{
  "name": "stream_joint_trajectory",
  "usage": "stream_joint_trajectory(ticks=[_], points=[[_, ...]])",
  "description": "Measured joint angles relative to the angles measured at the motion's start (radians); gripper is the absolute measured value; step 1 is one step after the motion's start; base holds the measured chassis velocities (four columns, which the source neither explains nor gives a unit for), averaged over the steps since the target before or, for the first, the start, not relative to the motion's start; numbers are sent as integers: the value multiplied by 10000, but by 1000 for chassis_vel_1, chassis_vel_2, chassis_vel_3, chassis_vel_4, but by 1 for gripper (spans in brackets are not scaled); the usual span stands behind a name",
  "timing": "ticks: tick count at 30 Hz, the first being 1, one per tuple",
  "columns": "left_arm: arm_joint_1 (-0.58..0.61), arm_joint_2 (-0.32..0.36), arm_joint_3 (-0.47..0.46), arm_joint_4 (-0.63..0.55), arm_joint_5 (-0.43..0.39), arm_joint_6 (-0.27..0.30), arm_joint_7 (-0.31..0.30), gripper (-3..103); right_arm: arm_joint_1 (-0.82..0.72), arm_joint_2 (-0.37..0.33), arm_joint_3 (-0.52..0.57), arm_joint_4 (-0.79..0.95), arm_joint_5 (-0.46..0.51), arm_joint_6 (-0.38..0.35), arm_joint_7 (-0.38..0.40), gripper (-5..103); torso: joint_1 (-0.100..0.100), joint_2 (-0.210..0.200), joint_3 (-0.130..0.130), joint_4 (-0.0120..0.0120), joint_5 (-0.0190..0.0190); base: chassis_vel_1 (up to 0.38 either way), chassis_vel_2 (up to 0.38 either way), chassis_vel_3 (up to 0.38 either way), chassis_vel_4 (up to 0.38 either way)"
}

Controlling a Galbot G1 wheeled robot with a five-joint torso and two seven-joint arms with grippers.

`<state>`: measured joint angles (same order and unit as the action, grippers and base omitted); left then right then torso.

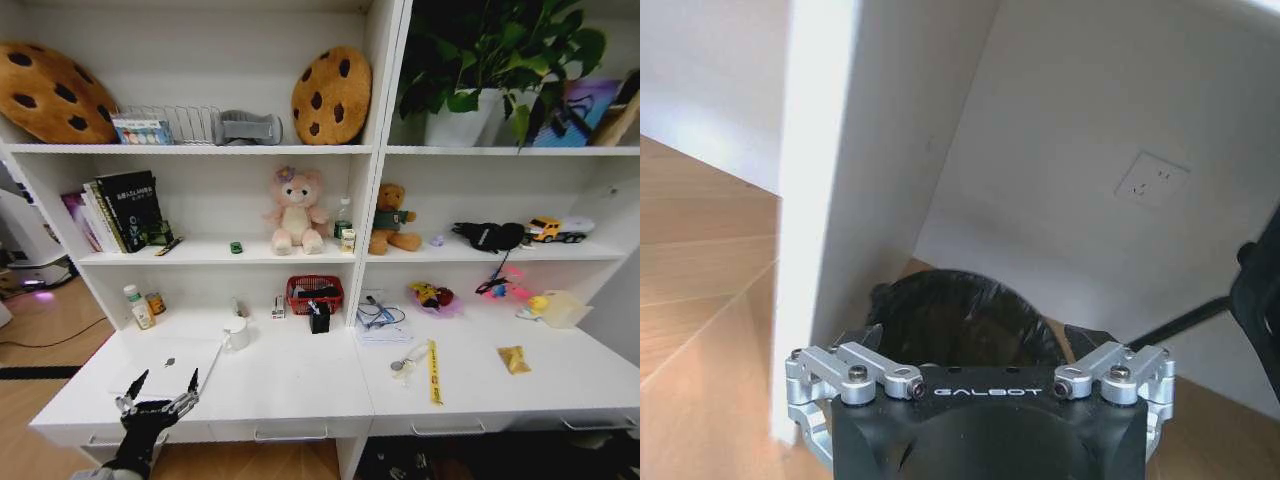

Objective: Organize the objects on the table.

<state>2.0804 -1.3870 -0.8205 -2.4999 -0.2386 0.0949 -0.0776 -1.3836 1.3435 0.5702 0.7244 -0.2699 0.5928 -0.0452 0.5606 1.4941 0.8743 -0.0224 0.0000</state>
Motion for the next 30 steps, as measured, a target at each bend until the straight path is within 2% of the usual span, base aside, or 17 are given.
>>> stream_joint_trajectory(ticks=[1,5,7,8,9,12,13,15,16,18,19,22,24,26,27,30], points=[[0,0,0,0,0,0,-1,100,-597,-1,-10,522,186,66,-41,100,-1,0,0,11,-1,0,0,0,0],[-1,0,0,-1,1,0,-1,100,-1738,0,-54,1616,873,234,-158,100,0,0,-1,7,0,0,0,0,0],[0,-1,0,0,0,0,-1,100,-2770,-29,-95,2794,1888,211,-347,100,0,0,-1,15,4,0,0,0,0],[0,0,0,0,0,1,-1,100,-3673,-82,-99,3913,2629,81,-512,100,-1,0,0,2,0,0,0,0,0],[0,0,0,0,0,1,-1,100,-3673,-82,-99,3913,2629,81,-512,100,-1,0,0,2,0,0,0,0,0],[0,0,0,0,0,0,-3,100,-5548,-173,86,6804,3533,-41,-456,100,-1,1,-1,12,-2,0,0,0,0],[0,0,0,0,0,0,-3,100,-5548,-173,86,6804,3533,-41,-456,100,-1,1,-1,12,-2,0,0,0,0],[0,-1,0,0,0,0,-2,100,-6697,-211,258,8623,3925,-76,-373,100,-1,1,0,12,-2,0,0,0,0],[0,-1,0,0,0,0,-2,100,-6697,-211,258,8623,3925,-76,-373,100,-1,1,0,12,-2,0,0,0,0],[-1,-1,0,0,0,1,-2,100,-7437,-198,377,10014,4127,-39,-277,100,-1,0,0,6,-5,0,0,0,0],[-1,-1,0,0,0,1,-2,100,-7437,-198,377,10014,4127,-39,-277,100,-1,0,0,6,-5,0,0,0,0],[-1,-1,0,0,0,0,-2,100,-8160,-89,487,11845,4410,43,-101,100,-1,0,0,10,0,0,0,0,0],[0,-1,0,0,0,0,-3,100,-8365,-75,529,12448,4474,14,0,100,-1,0,0,8,0,0,0,0,0],[0,-1,0,0,0,-1,-2,100,-8555,-45,704,13616,4432,-314,652,100,-2,0,0,9,-1,0,0,0,0],[0,-1,0,0,0,-1,-2,100,-8555,-45,704,13616,4432,-314,652,100,-2,0,0,9,-1,0,0,0,0],[0,-1,0,0,1,-1,-2,100,-8272,3,1250,15091,4659,-1337,1062,100,-1,-1,1,8,0,0,0,0,0]])
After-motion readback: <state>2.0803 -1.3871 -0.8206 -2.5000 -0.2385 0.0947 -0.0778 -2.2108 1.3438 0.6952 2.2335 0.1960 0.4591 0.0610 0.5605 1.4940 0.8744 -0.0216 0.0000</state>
